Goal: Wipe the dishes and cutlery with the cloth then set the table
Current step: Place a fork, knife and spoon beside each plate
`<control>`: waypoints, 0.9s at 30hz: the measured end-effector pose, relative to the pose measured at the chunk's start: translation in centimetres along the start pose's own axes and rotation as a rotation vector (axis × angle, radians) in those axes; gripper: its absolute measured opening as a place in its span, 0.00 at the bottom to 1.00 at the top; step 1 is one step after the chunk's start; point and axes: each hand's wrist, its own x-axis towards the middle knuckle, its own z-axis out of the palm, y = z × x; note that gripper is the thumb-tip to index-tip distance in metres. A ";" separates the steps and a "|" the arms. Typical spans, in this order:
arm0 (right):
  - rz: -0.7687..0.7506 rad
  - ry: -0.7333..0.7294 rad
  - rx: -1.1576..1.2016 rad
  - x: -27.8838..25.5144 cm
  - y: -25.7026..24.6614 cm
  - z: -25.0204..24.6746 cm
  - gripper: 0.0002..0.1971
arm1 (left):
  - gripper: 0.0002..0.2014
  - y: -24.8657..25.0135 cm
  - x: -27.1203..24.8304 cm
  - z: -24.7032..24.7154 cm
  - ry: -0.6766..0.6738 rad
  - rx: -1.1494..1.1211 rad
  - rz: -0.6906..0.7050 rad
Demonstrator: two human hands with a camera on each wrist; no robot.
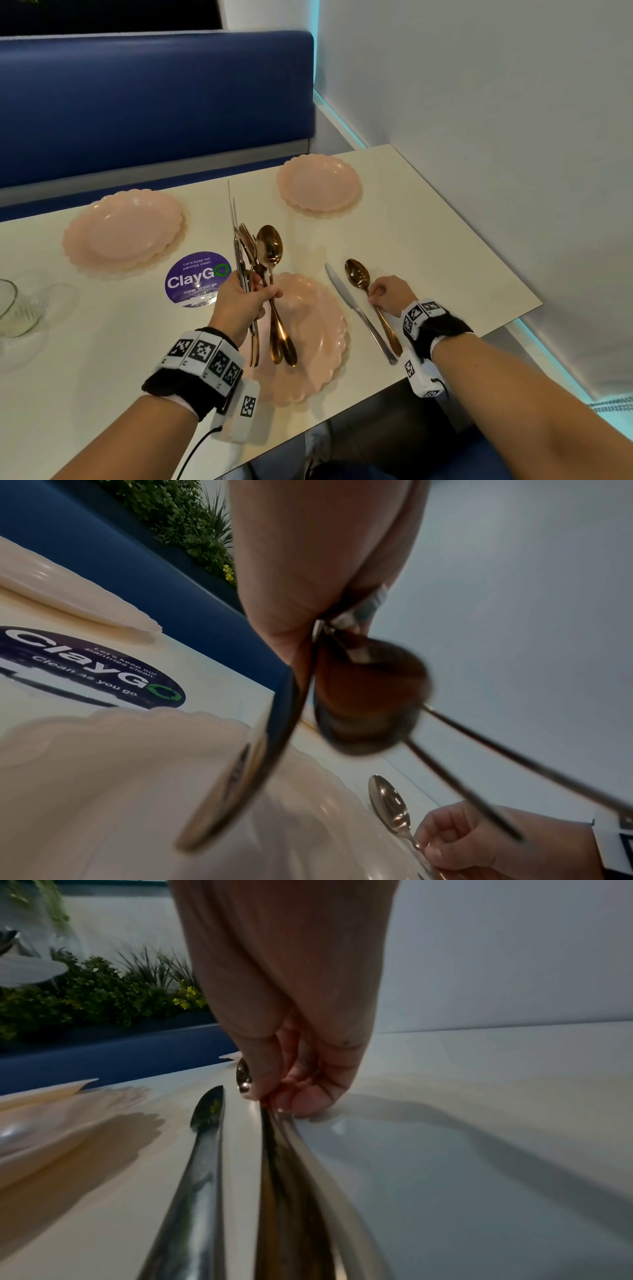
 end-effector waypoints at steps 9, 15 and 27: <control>-0.023 0.067 -0.038 -1.0 -1.9 -0.1 0.05 | 0.11 0.0 -0.3 0.0 0.002 0.003 -0.010; -0.357 0.038 0.179 -3.9 -10.2 -0.3 0.06 | 0.13 -0.1 0.0 -0.7 0.025 -0.033 0.000; -0.614 -0.223 0.108 -9.0 -21.4 5.1 0.12 | 0.10 0.6 -0.7 -6.4 0.188 -0.023 0.109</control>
